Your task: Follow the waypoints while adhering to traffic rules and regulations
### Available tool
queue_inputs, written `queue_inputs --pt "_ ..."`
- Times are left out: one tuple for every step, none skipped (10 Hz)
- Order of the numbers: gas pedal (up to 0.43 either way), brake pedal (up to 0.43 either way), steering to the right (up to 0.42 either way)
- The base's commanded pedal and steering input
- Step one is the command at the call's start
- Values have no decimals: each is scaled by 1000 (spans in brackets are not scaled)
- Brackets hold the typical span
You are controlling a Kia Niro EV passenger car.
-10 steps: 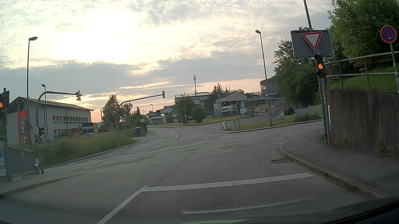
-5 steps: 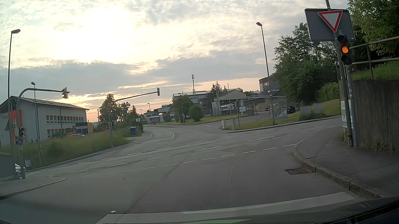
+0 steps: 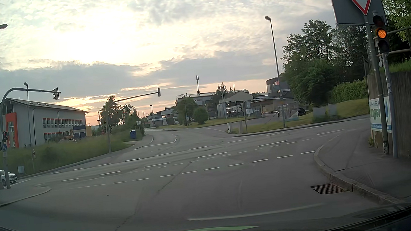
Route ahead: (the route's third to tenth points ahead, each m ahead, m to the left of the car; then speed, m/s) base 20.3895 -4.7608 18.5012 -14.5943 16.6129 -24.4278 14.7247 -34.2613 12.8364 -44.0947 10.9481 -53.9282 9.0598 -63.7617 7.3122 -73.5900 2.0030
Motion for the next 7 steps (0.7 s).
queue_inputs --pt "0 348 7" --pt "0 341 8" --pt "0 341 7" --pt "0 341 7" --pt "0 335 7" --pt "0 329 7" --pt "0 323 7"
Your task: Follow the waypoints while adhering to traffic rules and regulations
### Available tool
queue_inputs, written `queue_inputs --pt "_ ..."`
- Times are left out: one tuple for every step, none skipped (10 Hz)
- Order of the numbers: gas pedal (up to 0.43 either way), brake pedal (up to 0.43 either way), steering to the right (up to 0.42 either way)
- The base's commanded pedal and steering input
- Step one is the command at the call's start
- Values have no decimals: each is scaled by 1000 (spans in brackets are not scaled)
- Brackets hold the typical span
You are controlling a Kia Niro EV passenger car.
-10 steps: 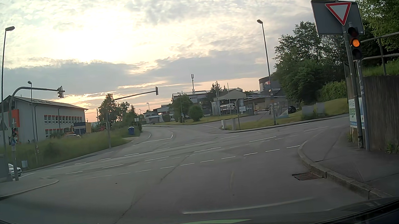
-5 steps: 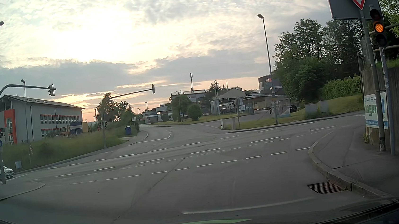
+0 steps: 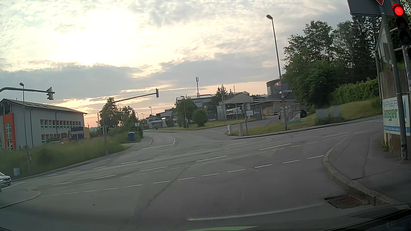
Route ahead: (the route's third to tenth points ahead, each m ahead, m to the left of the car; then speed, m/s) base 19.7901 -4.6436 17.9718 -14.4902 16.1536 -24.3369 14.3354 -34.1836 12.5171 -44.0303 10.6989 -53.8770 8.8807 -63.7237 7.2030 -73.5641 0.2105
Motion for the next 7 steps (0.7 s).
queue_inputs --pt "0 323 7" --pt "0 305 7" --pt "0 287 7" --pt "0 299 7" --pt "0 305 7" --pt "0 299 7" --pt "0 299 7"
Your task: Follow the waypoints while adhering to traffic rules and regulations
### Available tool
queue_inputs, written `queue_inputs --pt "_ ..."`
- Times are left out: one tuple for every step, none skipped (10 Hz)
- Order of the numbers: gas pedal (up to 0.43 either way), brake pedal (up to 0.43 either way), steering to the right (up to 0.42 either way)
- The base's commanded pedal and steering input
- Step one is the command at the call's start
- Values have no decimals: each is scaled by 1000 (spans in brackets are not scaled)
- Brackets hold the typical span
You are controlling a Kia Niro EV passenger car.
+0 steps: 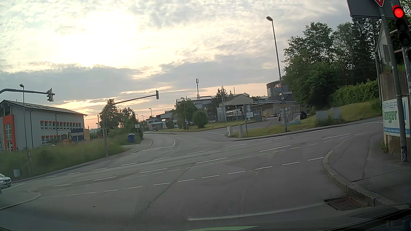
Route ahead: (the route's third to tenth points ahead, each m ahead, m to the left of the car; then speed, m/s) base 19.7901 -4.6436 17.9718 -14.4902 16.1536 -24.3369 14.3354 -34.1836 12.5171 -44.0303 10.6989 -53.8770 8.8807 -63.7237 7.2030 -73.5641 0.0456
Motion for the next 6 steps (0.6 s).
queue_inputs --pt "0 299 7" --pt "0 299 7" --pt "0 293 7" --pt "0 293 7" --pt "0 293 8" --pt "0 293 7"
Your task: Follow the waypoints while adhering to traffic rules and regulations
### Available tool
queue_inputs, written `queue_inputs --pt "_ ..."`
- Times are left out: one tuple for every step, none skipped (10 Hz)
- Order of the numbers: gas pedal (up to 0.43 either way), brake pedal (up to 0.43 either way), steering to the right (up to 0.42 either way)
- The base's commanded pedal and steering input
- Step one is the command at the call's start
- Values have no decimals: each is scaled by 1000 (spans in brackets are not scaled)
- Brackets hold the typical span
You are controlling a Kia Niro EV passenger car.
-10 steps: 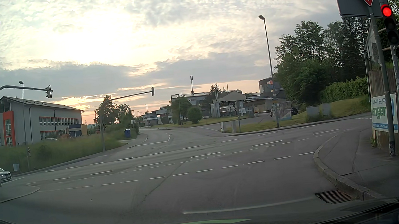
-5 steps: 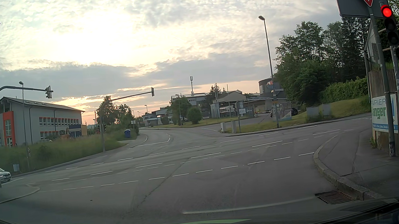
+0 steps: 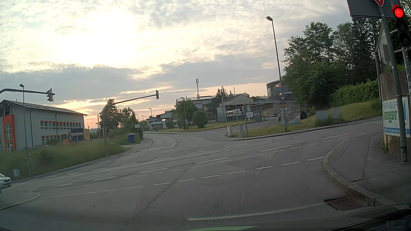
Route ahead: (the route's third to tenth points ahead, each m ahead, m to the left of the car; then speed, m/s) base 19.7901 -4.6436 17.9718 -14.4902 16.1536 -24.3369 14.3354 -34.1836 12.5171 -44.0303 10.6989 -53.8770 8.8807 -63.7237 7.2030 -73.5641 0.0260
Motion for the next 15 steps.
queue_inputs --pt "0 293 7" --pt "0 293 7" --pt "0 293 7" --pt "0 299 7" --pt "0 293 8" --pt "0 299 7" --pt "0 293 8" --pt "0 299 8" --pt "0 299 7" --pt "0 293 7" --pt "0 293 7" --pt "0 293 7" --pt "0 293 8" --pt "0 293 7" --pt "0 299 7"
